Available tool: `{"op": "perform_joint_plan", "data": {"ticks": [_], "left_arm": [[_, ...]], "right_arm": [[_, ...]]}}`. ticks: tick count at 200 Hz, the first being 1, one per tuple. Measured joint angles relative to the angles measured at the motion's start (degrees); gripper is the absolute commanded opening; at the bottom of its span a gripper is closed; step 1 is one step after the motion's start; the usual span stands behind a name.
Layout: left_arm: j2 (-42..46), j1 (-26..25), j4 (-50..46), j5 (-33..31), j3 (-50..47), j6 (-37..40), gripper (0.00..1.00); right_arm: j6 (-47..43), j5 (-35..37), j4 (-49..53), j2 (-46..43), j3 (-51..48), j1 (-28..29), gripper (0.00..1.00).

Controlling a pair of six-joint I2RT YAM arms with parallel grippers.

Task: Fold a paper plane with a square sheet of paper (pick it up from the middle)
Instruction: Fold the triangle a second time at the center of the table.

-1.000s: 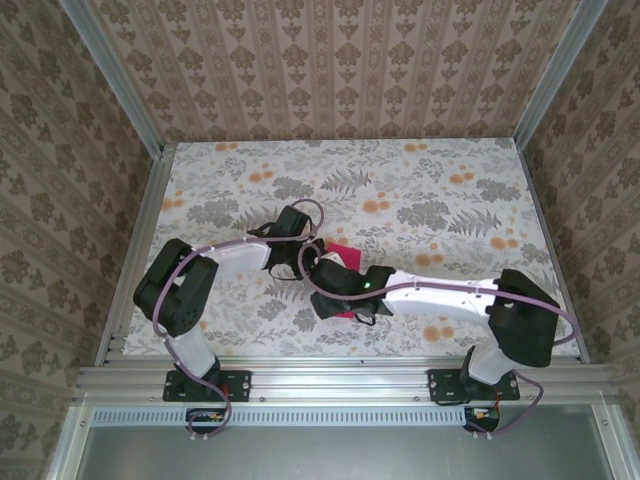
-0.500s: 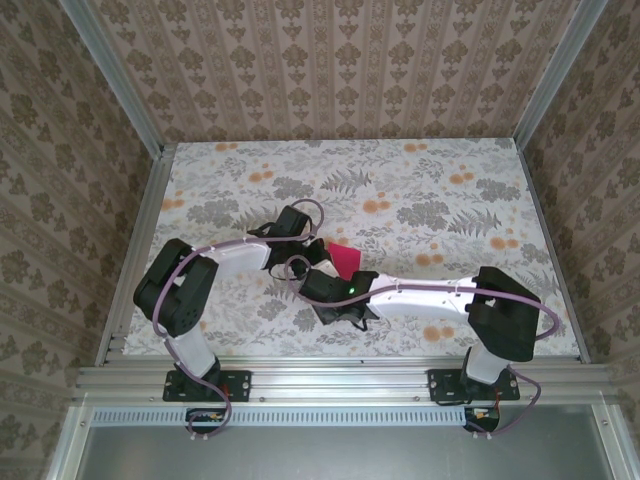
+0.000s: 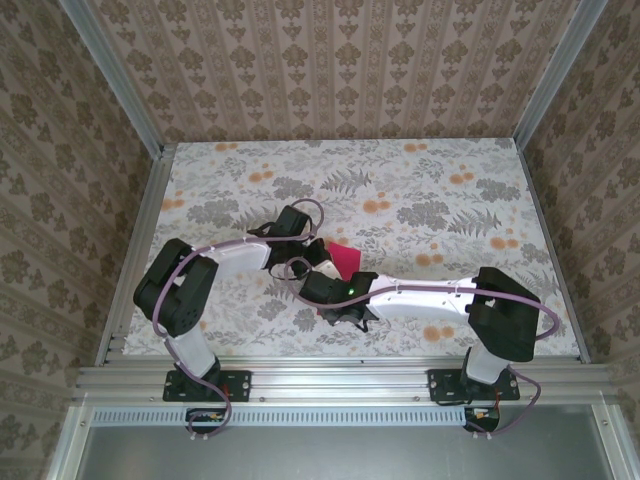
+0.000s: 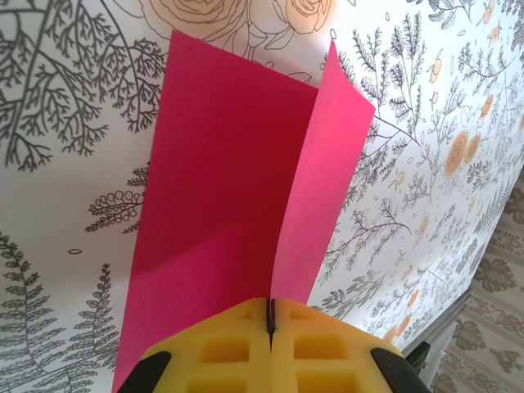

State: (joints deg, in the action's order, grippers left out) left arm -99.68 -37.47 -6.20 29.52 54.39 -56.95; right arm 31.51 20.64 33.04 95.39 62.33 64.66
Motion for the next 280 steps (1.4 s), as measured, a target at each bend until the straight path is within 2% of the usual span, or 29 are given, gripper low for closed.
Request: {"op": "perform_joint_plan", "data": {"ticks": [14, 61, 81, 100, 134, 171, 222, 280], "left_arm": [[0.0, 0.0, -0.24, 0.0, 0.13, 0.09, 0.12], [0.17, 0.0, -3.26, -2.36, 0.5, 1.95, 0.51], [1.99, 0.04, -5.84, -4.5, 0.48, 2.34, 0.61], [5.64, 0.07, -7.08, -7.15, -0.02, 2.56, 0.66], [12.81, 0.46, -8.98, -11.69, -3.21, 2.56, 0.64], [18.45, 0.55, -12.24, -15.89, -7.23, 2.54, 0.59], [24.57, 0.63, -15.78, -19.98, -8.31, 2.58, 0.49], [25.05, 0.76, -17.03, -20.81, -9.29, 2.58, 0.43]], "right_arm": [[-0.02, 0.09, 0.0, 0.0, 0.0, 0.0, 0.05], [0.11, -0.81, -1.03, -1.16, -0.5, -0.92, 0.03], [0.09, -4.66, -4.31, -3.19, -2.67, -3.06, 0.03], [0.15, -11.1, -9.44, -5.05, -5.88, -6.4, 0.03], [1.95, -21.55, -17.46, -5.68, -10.67, -12.04, 0.04], [4.17, -25.31, -20.68, -6.88, -11.06, -12.81, 0.05], [8.02, -21.59, -19.45, -13.7, -11.04, -13.44, 0.05], [13.38, -13.46, -15.67, -22.03, -12.09, -13.05, 0.05]]}}
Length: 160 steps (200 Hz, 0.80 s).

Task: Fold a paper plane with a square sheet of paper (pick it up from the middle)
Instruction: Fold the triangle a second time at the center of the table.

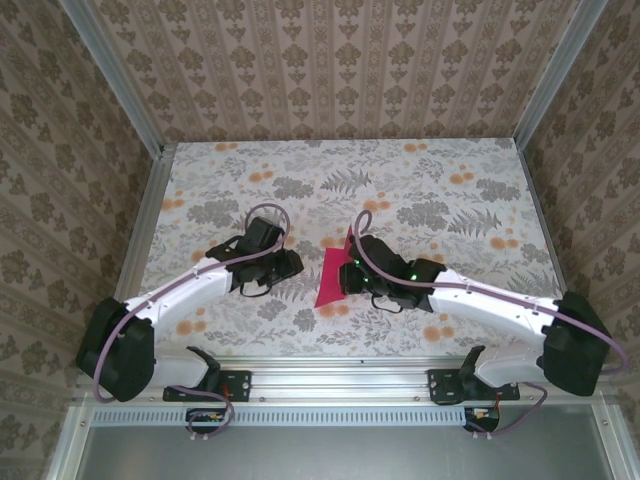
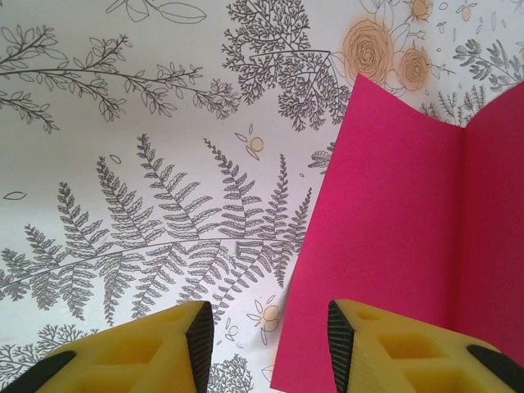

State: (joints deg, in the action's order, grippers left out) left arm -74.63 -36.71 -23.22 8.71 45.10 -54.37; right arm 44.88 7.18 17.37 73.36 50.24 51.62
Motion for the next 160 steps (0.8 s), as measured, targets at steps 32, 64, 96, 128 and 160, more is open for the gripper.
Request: {"op": "perform_joint_plan", "data": {"ticks": [32, 64, 96, 128, 160], "left_arm": [[0.0, 0.0, -0.02, 0.02, -0.04, 0.0, 0.42], [0.02, 0.0, -0.07, 0.0, -0.04, 0.0, 0.41], [0.2, 0.0, -0.68, -0.2, -0.04, 0.0, 0.41], [1.44, 0.0, -1.44, -0.87, -0.04, 0.02, 0.41], [2.75, 0.0, -1.73, -1.53, -0.04, 0.02, 0.41]], "right_arm": [[3.1, 3.13, 1.05, -1.84, 0.0, 0.85, 0.04], [7.85, 6.36, 1.6, 0.04, 0.02, 3.78, 0.03], [11.06, 10.25, 4.0, 1.99, 2.56, 7.76, 0.03], [9.64, 15.5, 7.52, 1.9, 8.96, 7.78, 0.04], [7.34, 19.8, 9.94, 0.98, 13.92, 6.86, 0.04]]}}
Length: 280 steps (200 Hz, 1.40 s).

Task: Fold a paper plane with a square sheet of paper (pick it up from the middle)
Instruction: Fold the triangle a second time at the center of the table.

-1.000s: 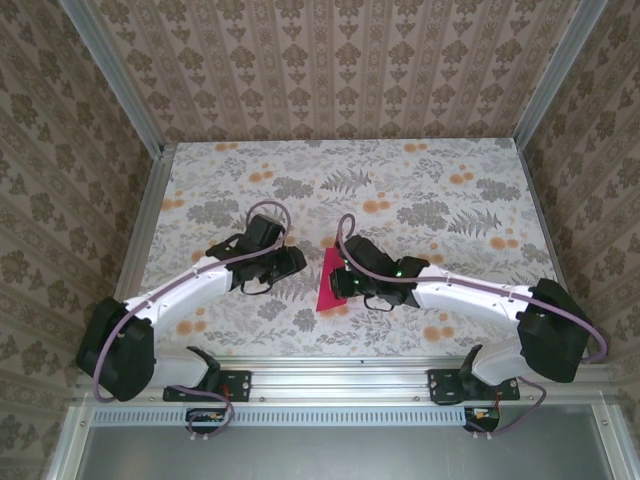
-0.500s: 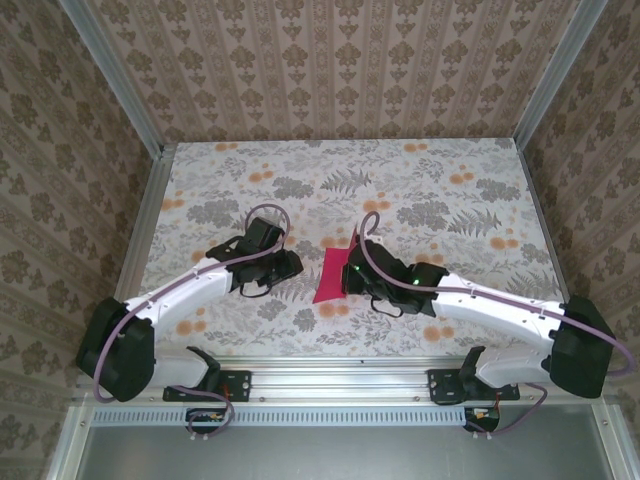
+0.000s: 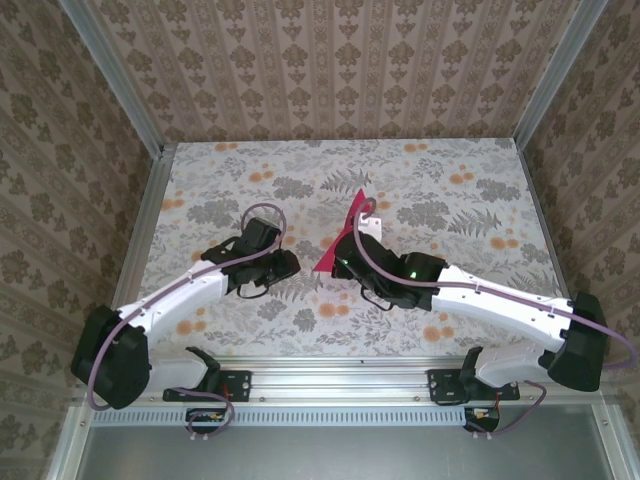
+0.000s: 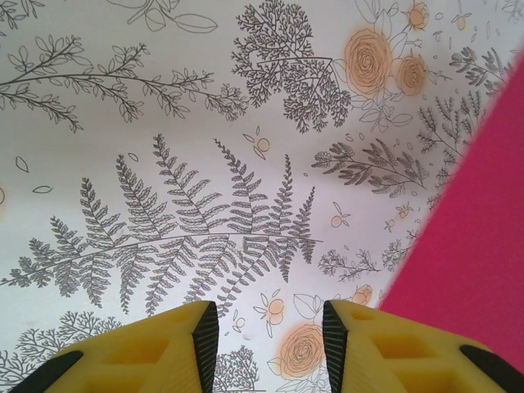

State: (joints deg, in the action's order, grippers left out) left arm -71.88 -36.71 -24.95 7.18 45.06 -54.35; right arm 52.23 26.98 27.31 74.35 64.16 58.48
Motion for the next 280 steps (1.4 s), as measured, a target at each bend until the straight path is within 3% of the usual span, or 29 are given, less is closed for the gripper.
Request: {"op": "perform_joint_plan", "data": {"ticks": [62, 100, 137, 182, 280], "left_arm": [[0.39, 0.0, -0.87, -1.09, 0.0, 0.02, 0.41], [0.94, 0.0, -1.33, -1.07, 0.0, 0.13, 0.4], [1.51, 0.04, -0.72, -0.87, -1.2, 0.11, 0.32], [0.63, 0.04, 1.88, 2.32, -4.42, -0.26, 0.15], [-11.54, -3.39, 8.79, 9.62, -5.22, -0.7, 0.07]], "right_arm": [[4.72, -0.28, -3.04, 1.68, -5.73, -0.07, 0.04], [6.32, -5.92, -5.07, 10.47, -7.61, 0.76, 0.04], [6.1, -12.96, -8.15, 13.88, -8.02, 1.22, 0.04], [4.79, -17.94, -11.28, 16.65, -7.85, 1.2, 0.05], [2.8, -24.68, -16.33, 17.33, -9.84, -0.22, 0.05]]}}
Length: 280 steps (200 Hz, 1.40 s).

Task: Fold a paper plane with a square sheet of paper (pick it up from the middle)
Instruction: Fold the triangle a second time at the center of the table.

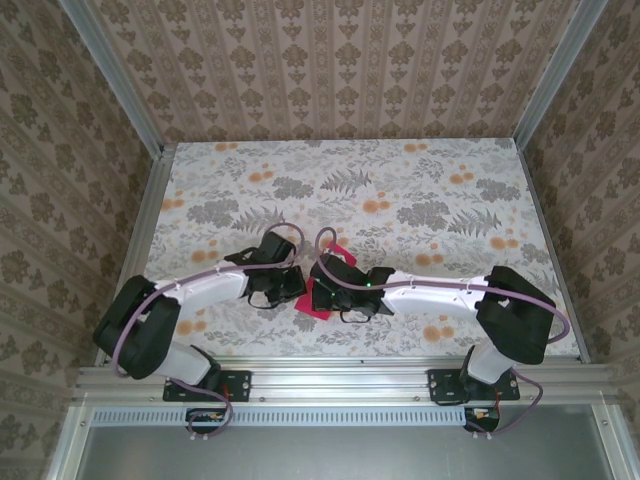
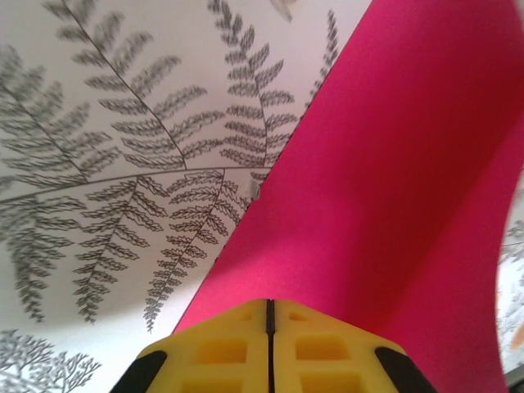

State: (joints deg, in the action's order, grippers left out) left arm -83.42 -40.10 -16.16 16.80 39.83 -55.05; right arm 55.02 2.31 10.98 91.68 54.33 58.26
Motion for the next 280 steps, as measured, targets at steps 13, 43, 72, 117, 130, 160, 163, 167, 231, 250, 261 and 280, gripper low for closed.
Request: {"op": "perform_joint_plan", "data": {"ticks": [13, 43, 72, 117, 130, 160, 163, 167, 231, 250, 261, 280], "left_arm": [[-1.49, -0.66, 0.02, -0.02, 0.0, 0.0, 0.07], [-3.43, -1.62, 0.28, -0.07, 0.0, -0.02, 0.06], [-3.96, -1.92, 1.05, -0.11, 0.11, -0.02, 0.06], [-3.98, -1.95, 0.96, -0.7, 0.2, 0.02, 0.06], [-3.98, -1.99, 0.94, -0.74, 0.22, 0.02, 0.06], [-4.02, -2.27, 0.57, -1.31, 0.44, 0.31, 0.06], [-4.02, -2.27, 0.52, -1.38, 0.48, 0.37, 0.06], [-4.04, -2.27, 0.37, -1.46, 0.55, 0.46, 0.06], [-4.42, -2.32, -0.68, -2.49, 1.38, 1.29, 0.06], [-4.68, -2.34, -1.14, -2.69, 1.75, 1.42, 0.06], [-4.74, -2.38, -1.4, -2.75, 1.92, 1.66, 0.06], [-4.76, -2.64, -1.49, -3.17, 1.99, 1.95, 0.06]], "right_arm": [[-0.33, -1.31, -1.11, 0.15, -0.9, -0.5, 0.06], [-0.85, -3.45, -3.21, 1.25, -2.27, -1.03, 0.07], [-1.11, -4.98, -4.52, 1.95, -2.73, -1.33, 0.08], [-4.31, -8.98, -5.22, 1.95, -3.93, -4.39, 0.09], [-5.97, -10.45, -5.2, 1.95, -4.13, -5.46, 0.09], [-10.38, -13.6, -5.2, 1.95, -4.17, -7.87, 0.1], [-11.02, -13.88, -5.18, 1.95, -4.17, -8.13, 0.1], [-11.5, -14.27, -5.18, 1.95, -4.17, -8.39, 0.1], [-19.91, -22.53, -5.07, 3.85, -4.17, -13.7, 0.11], [-21.94, -24.96, -5.07, 4.92, -4.13, -14.8, 0.11], [-23.32, -26.08, -5.11, 5.51, -4.07, -15.37, 0.11], [-25.33, -27.28, -5.18, 6.47, -3.63, -16.26, 0.11]]}}
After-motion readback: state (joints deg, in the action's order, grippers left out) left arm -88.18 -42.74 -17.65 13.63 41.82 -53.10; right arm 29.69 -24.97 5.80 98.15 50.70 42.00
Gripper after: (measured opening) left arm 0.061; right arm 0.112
